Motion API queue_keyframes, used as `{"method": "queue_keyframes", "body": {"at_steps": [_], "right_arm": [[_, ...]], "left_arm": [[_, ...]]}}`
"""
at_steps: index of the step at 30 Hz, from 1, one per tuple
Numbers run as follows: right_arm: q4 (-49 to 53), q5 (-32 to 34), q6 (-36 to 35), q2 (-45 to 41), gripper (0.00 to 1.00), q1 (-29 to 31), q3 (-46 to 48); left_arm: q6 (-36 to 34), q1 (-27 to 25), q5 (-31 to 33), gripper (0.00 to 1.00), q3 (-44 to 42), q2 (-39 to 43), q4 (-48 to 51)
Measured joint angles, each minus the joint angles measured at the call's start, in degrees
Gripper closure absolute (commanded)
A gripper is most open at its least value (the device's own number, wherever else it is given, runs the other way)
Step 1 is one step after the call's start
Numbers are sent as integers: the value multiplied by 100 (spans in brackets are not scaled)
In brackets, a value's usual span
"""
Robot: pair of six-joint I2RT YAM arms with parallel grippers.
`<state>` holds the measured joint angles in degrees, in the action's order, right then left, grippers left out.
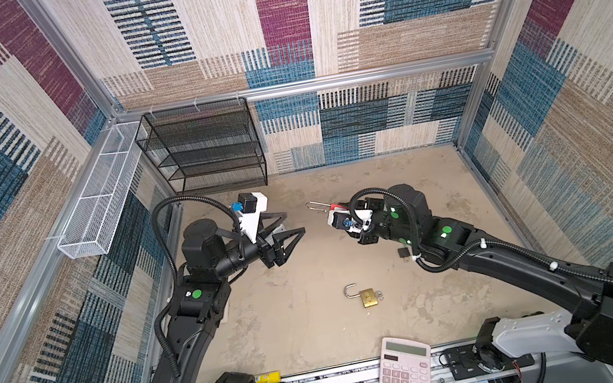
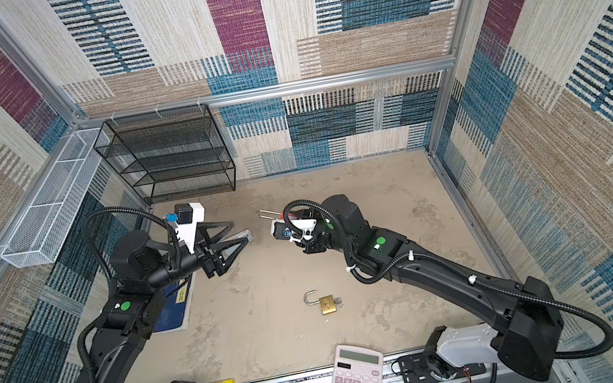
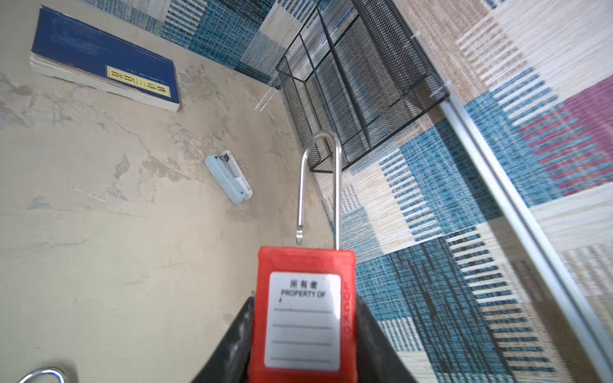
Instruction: Lock with the key
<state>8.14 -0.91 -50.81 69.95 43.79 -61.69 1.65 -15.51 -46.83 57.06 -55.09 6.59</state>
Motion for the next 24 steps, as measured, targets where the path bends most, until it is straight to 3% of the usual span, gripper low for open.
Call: {"method": "queue_keyframes", "body": {"at_steps": [6,10,17,24], "right_arm": [[9,109,-673,-750,63,2,212],[-9,151,-1113,-1145,63,2,378],[79,131,-1346,-1517,63,7,389],[240,-20,-1298,-1572,62,7,245]], "left_arm": [[-719,-85,-299,29,507,-455,179],[-466,-192,-533,39,1088,-984,181],[-33,-680,-732,44,1403,-1373,181],[-9,-960,-409,47,1617,-1598,208]]}}
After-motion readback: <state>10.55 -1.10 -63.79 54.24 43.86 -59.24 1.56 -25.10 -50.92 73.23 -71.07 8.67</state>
